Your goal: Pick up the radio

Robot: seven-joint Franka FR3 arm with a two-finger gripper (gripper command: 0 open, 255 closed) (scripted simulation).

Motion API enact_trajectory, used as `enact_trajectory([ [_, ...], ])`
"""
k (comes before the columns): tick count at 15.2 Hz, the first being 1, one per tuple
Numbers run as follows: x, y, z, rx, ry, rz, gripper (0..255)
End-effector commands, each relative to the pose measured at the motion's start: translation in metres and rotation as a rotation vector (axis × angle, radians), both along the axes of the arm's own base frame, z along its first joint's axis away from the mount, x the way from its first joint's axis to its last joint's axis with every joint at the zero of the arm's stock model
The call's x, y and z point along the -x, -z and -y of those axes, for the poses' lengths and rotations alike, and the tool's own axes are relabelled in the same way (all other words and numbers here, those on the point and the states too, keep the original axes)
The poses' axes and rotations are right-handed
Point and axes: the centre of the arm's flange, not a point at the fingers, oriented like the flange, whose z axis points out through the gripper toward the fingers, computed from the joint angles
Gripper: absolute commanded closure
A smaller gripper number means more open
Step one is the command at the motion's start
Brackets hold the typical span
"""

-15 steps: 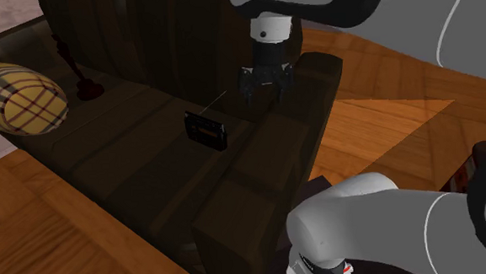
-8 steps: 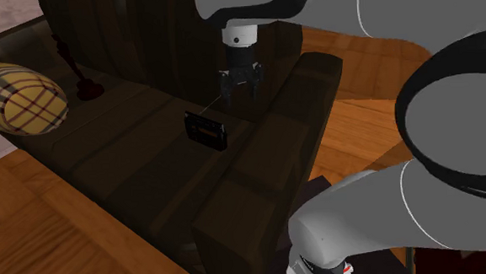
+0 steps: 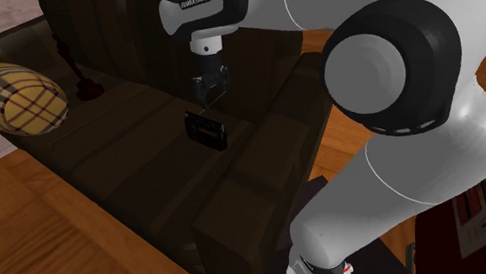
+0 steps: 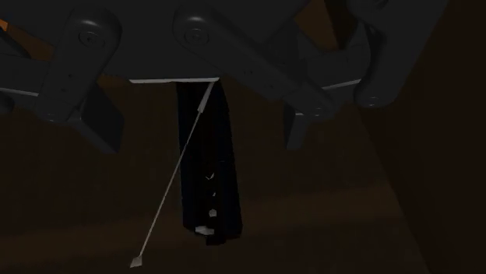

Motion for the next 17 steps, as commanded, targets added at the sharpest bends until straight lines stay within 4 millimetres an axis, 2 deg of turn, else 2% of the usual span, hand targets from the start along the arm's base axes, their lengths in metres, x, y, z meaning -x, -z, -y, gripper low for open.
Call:
enact_trajectory([
  [1, -0.015, 0.008, -0.022, -0.001, -0.08, 0.006, 0],
  [3, -0.025, 0.013, -0.038, -0.001, -0.139, 0.011, 0],
  [10, -0.025, 0.05, -0.038, -0.001, -0.139, 0.011, 0],
  [12, -0.025, 0.053, -0.038, -0.001, -0.139, 0.011, 0],
  [13, -0.025, 0.053, -0.039, -0.001, -0.139, 0.011, 255],
  [17, -0.025, 0.053, -0.039, -0.001, -0.139, 0.011, 255],
])
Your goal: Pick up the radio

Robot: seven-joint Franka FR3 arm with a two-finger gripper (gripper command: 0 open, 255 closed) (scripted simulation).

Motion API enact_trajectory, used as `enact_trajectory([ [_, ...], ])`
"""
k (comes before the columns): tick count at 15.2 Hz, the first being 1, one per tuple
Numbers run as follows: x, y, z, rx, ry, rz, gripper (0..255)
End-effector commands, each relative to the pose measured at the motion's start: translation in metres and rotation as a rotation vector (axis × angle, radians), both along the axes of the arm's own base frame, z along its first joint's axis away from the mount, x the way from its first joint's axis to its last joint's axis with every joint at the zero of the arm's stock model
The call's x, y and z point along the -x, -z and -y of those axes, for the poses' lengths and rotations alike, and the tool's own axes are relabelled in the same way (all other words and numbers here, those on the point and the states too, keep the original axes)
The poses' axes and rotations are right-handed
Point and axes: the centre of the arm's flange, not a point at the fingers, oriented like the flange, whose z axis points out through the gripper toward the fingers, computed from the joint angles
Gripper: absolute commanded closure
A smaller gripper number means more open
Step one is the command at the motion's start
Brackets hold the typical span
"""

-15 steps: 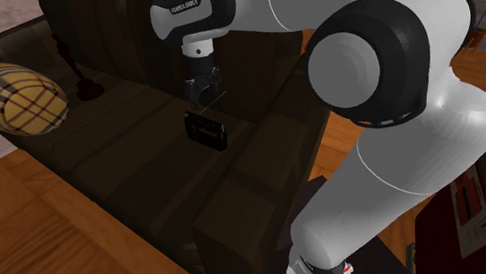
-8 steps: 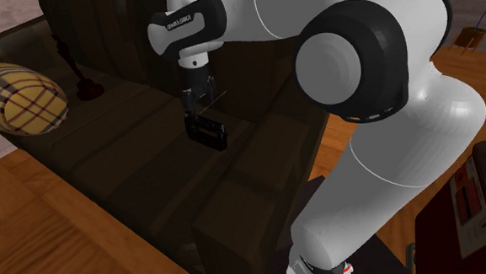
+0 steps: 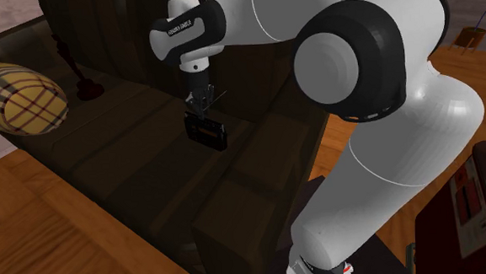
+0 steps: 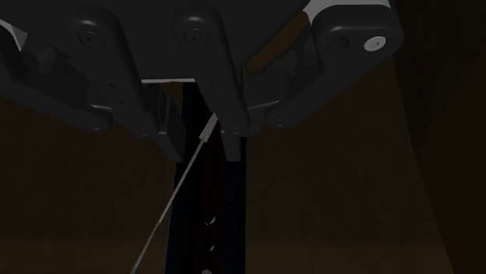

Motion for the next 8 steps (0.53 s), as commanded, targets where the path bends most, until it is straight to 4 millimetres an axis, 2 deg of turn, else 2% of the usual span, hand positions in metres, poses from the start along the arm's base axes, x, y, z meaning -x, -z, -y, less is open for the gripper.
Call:
enact_trajectory([
  [1, 0.0, 0.001, 0.0, 0.0, 0.0, -0.001, 255],
  [5, 0.0, 0.001, 0.0, 0.0, 0.0, -0.001, 255],
  [8, 0.0, -0.015, 0.0, 0.0, 0.0, -0.001, 255],
])
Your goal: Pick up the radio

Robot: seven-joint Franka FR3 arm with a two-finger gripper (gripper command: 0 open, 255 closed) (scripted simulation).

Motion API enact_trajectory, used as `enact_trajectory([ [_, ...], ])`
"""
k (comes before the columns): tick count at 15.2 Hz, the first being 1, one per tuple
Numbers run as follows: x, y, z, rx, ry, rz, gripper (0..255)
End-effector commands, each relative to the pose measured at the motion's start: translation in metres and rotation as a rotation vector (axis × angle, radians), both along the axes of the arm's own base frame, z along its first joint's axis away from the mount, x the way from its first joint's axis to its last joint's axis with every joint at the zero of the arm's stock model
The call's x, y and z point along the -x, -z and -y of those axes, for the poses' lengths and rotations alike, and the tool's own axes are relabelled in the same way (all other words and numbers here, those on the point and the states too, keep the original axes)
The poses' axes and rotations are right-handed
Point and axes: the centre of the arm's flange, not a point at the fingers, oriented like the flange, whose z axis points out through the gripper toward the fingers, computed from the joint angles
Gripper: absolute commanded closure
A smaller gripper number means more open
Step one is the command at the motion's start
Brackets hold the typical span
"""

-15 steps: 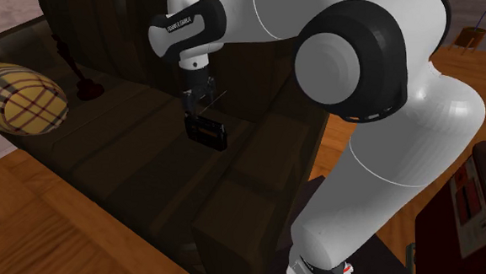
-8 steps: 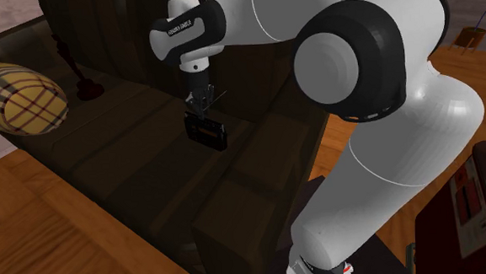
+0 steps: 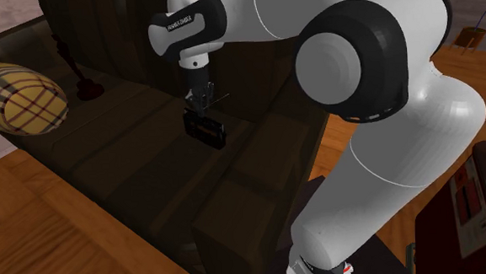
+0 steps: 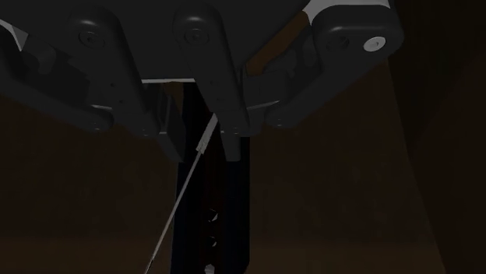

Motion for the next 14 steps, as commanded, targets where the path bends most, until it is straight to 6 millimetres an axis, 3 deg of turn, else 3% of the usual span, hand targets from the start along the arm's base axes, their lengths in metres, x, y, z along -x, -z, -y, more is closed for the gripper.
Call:
enact_trajectory([
  [1, 0.0, -0.01, -0.001, 0.0, 0.0, 0.001, 255],
  [12, 0.0, -0.068, -0.001, 0.0, 0.0, 0.001, 255],
  [14, 0.0, -0.069, -0.001, 0.0, 0.0, 0.001, 255],
])
